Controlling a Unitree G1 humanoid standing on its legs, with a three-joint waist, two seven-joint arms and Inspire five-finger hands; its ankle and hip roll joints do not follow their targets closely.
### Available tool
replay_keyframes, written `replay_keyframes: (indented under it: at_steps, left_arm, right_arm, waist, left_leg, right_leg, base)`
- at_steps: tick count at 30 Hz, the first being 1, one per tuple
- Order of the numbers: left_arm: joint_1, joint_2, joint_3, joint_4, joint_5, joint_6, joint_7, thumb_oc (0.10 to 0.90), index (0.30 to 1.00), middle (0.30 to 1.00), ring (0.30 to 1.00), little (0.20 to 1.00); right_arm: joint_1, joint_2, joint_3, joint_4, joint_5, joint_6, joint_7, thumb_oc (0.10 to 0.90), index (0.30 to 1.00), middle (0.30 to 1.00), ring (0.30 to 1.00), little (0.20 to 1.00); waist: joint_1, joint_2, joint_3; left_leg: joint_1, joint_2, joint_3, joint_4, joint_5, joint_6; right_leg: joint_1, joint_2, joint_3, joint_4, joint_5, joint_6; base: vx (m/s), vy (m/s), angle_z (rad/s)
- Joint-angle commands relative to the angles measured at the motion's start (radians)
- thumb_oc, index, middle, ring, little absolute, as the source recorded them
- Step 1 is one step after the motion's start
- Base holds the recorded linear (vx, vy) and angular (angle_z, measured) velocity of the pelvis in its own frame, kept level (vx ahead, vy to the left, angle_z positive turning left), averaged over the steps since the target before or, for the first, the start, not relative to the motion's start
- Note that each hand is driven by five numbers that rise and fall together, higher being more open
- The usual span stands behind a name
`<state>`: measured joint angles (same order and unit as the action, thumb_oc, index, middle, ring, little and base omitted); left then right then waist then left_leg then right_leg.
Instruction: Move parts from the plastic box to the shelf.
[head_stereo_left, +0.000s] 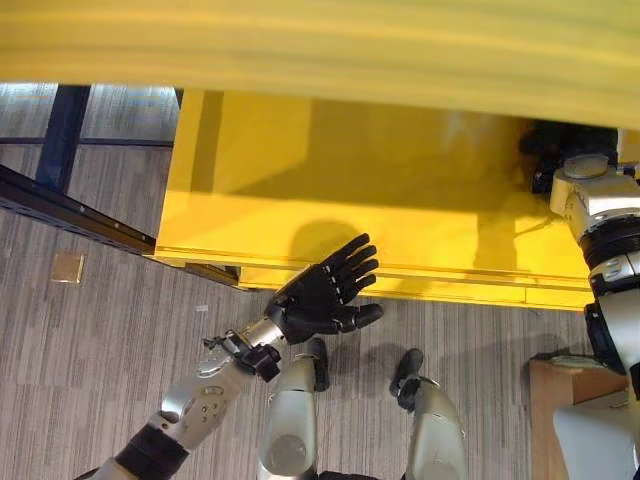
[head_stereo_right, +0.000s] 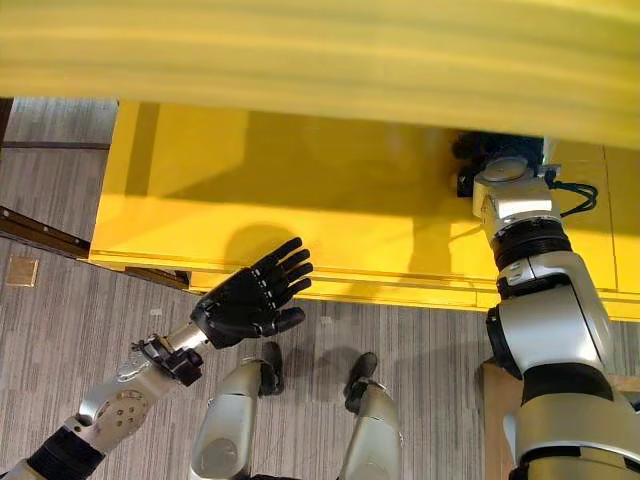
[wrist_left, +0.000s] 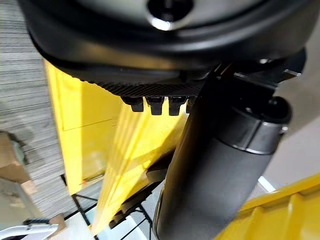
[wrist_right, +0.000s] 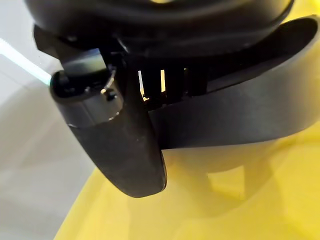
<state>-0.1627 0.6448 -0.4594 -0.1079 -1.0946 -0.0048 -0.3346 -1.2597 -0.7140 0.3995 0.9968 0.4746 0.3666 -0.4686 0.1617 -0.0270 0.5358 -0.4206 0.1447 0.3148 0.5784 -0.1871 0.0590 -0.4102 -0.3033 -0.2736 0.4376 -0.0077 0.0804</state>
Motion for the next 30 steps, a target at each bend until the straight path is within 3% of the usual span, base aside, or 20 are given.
replay_keyframes:
  at_steps: [1,3,5,7,8,9,10,11,12,13,14,16,20,22,26,27,30]
  left_arm:
    - [-0.044,-0.033,0.003,-0.167,-0.027,-0.065,-0.05,0.9,1.0,1.0,1.0,1.0]
    - [-0.053,-0.034,-0.009,-0.17,-0.028,-0.07,-0.051,0.9,1.0,1.0,1.0,1.0]
    - [-0.05,-0.039,-0.017,-0.178,-0.032,-0.046,-0.053,0.9,1.0,1.0,1.0,1.0]
    - [-0.023,-0.041,0.003,-0.189,-0.031,-0.03,-0.007,0.9,1.0,1.0,1.0,1.0]
    - [-0.016,-0.041,0.008,-0.19,-0.033,-0.032,-0.003,0.9,1.0,1.0,1.0,1.0]
    - [-0.004,-0.042,0.019,-0.194,-0.034,-0.039,0.015,0.9,1.0,1.0,1.0,1.0]
    - [-0.001,-0.042,0.017,-0.196,-0.027,-0.05,0.034,0.9,1.0,1.0,1.0,1.0]
    - [-0.009,-0.04,0.018,-0.195,-0.031,-0.046,0.041,0.9,1.0,1.0,1.0,1.0]
    - [-0.028,-0.03,0.012,-0.188,-0.049,-0.045,0.037,0.9,1.0,1.0,1.0,1.0]
    - [-0.045,-0.035,-0.01,-0.181,-0.029,-0.048,0.033,0.9,1.0,1.0,1.0,1.0]
    - [-0.053,-0.036,-0.013,-0.18,-0.023,-0.057,0.024,0.9,1.0,1.0,1.0,1.0]
    - [-0.035,-0.014,-0.005,-0.175,-0.028,-0.084,-0.023,0.9,1.0,1.0,1.0,1.0]
    - [-0.024,0.027,0.041,-0.161,-0.051,-0.068,-0.113,0.9,1.0,1.0,1.0,1.0]
    - [-0.019,0.023,0.044,-0.167,-0.029,-0.061,-0.116,0.9,1.0,1.0,1.0,1.0]
    - [-0.016,0.02,0.045,-0.169,-0.029,-0.066,-0.107,0.9,1.0,1.0,1.0,1.0]
    - [-0.012,0.02,0.071,-0.171,-0.021,-0.044,-0.12,0.9,1.0,1.0,1.0,1.0]
    - [-0.009,0.016,0.074,-0.168,-0.028,-0.044,-0.114,0.9,1.0,1.0,1.0,1.0]
  right_arm:
    - [-0.111,-0.085,0.036,0.004,0.013,-0.017,-0.008,0.4,0.3,0.3,0.3,0.3]
    - [-0.106,-0.093,0.041,0.0,0.015,-0.023,-0.002,0.4,0.3,0.3,0.3,0.3]
    - [-0.076,-0.094,0.031,-0.005,0.003,-0.029,0.006,0.4,0.3,0.3,0.3,0.3]
    - [-0.038,-0.057,0.009,-0.015,-0.052,-0.052,0.052,0.4,0.3,0.3,0.3,0.3]
    - [-0.033,-0.047,0.006,-0.015,-0.059,-0.058,0.06,0.4,0.3,0.3,0.3,0.3]
    - [-0.037,-0.023,0.011,-0.025,-0.061,-0.049,0.064,0.4,0.3,0.3,0.3,0.3]
    - [-0.044,-0.006,0.021,-0.033,-0.058,-0.04,0.055,0.4,0.3,0.3,0.3,0.3]
    - [-0.047,-0.003,0.025,-0.048,-0.05,-0.02,0.039,0.4,0.3,0.3,0.3,0.3]
    - [-0.04,-0.022,0.038,-0.067,-0.013,-0.005,0.01,0.4,0.3,0.3,0.3,0.3]
    - [-0.016,-0.068,0.035,-0.07,0.013,-0.014,-0.005,0.4,0.3,0.3,0.3,0.3]
    - [-0.012,-0.087,0.029,-0.072,0.02,-0.024,-0.005,0.4,0.3,0.3,0.3,0.3]
    - [0.014,-0.134,-0.004,-0.075,0.016,-0.048,0.011,0.4,0.3,0.3,0.3,0.3]
    - [-0.008,-0.178,-0.015,-0.097,0.032,-0.023,0.016,0.4,0.3,0.3,0.3,0.3]
    - [-0.033,-0.19,0.004,-0.083,0.049,-0.016,0.007,0.4,0.3,0.3,0.3,0.3]
    - [-0.04,-0.193,0.012,-0.077,0.049,-0.025,-0.001,0.4,0.3,0.3,0.3,0.3]
    - [-0.081,-0.2,0.023,-0.064,0.043,-0.008,-0.012,0.4,0.3,0.3,0.3,0.3]
    - [-0.11,-0.196,0.038,-0.053,0.024,-0.003,-0.004,0.4,0.3,0.3,0.3,0.3]
  waist:
    - [0.002,0.018,-0.016]
    - [-0.008,0.021,-0.016]
    - [-0.009,0.027,-0.016]
    - [0.032,0.024,-0.016]
    - [0.042,0.024,-0.016]
    - [0.066,0.022,-0.016]
    - [0.068,0.03,-0.016]
    - [0.064,0.036,-0.016]
    - [0.045,0.037,-0.016]
    - [0.013,0.038,-0.016]
    - [0.006,0.033,-0.016]
    - [0.004,0.015,-0.016]
    - [0.014,-0.001,-0.016]
    - [0.021,-0.005,-0.016]
    - [0.023,-0.006,-0.016]
    - [0.035,-0.01,-0.016]
    - [0.035,-0.007,-0.016]
  left_leg:
    - [0.039,0.115,-0.139,0.001,-0.051,-0.118]
    - [0.021,0.106,-0.129,0.026,-0.072,-0.107]
    - [0.02,0.1,-0.141,0.062,-0.124,-0.104]
    - [0.05,0.165,-0.058,0.082,-0.128,-0.107]
    - [0.066,0.182,-0.036,0.075,-0.121,-0.111]
    - [0.095,0.215,0.01,0.068,-0.108,-0.114]
    - [0.092,0.226,0.004,0.07,-0.1,-0.11]
    - [0.074,0.215,-0.022,0.08,-0.107,-0.097]
    - [0.022,0.172,-0.086,0.097,-0.117,-0.073]
    - [-0.009,0.124,-0.153,0.096,-0.117,-0.063]
    - [-0.026,0.116,-0.153,0.077,-0.086,-0.06]
    - [-0.025,0.107,-0.164,0.023,-0.054,-0.091]
    - [-0.008,0.141,-0.15,-0.077,0.026,-0.138]
    - [0.007,0.162,-0.145,-0.127,0.065,-0.157]
    - [0.012,0.167,-0.144,-0.14,0.075,-0.161]
    - [0.039,0.19,-0.139,-0.198,0.115,-0.182]
    - [0.059,0.196,-0.136,-0.234,0.137,-0.19]
  right_leg:
    - [0.0,-0.047,0.044,-0.074,0.03,0.089]
    - [-0.008,-0.055,0.046,-0.097,0.049,0.096]
    - [-0.003,-0.079,0.051,-0.115,0.068,0.126]
    - [0.008,-0.209,-0.139,-0.09,0.127,0.138]
    - [0.021,-0.233,-0.185,-0.082,0.133,0.142]
    - [0.047,-0.282,-0.284,-0.054,0.142,0.147]
    - [0.038,-0.283,-0.256,-0.004,0.14,0.133]
    - [0.034,-0.259,-0.181,0.044,0.095,0.113]
    - [0.021,-0.181,-0.028,0.102,0.002,0.088]
    - [0.014,-0.101,0.114,0.094,-0.019,0.063]
    - [0.003,-0.084,0.124,0.072,-0.002,0.053]
    - [0.029,-0.063,0.098,0.001,-0.01,0.082]
    - [0.055,-0.048,0.061,-0.074,-0.005,0.109]
    - [0.067,-0.038,0.041,-0.085,-0.012,0.104]
    - [0.069,-0.035,0.036,-0.086,-0.014,0.102]
    - [0.079,-0.021,0.017,-0.098,-0.018,0.096]
    - [0.085,-0.013,0.015,-0.1,-0.022,0.09]
  base:
    - [-0.22,0.058,-0.02]
    - [-0.23,0.082,-0.03]
    - [-0.09,0.086,-0.09]
    - [-0.11,0.124,-0.12]
    - [-0.13,0.142,-0.52]
    - [-0.1,0.132,-0.89]
    - [-0.12,0.087,-1.23]
    - [-0.15,-0.11,-1.35]
    - [-0.19,-0.379,-0.9]
    - [-0.24,-0.449,-0.28]
    - [-0.24,-0.463,0.97]
    - [-0.17,-0.32,1.29]
    - [-0.12,-0.242,0.53]
    - [-0.08,-0.178,0.07]
    - [-0.04,-0.055,0.06]
    - [-0.09,-0.093,-0.03]
    - [-0.03,-0.033,0.0]
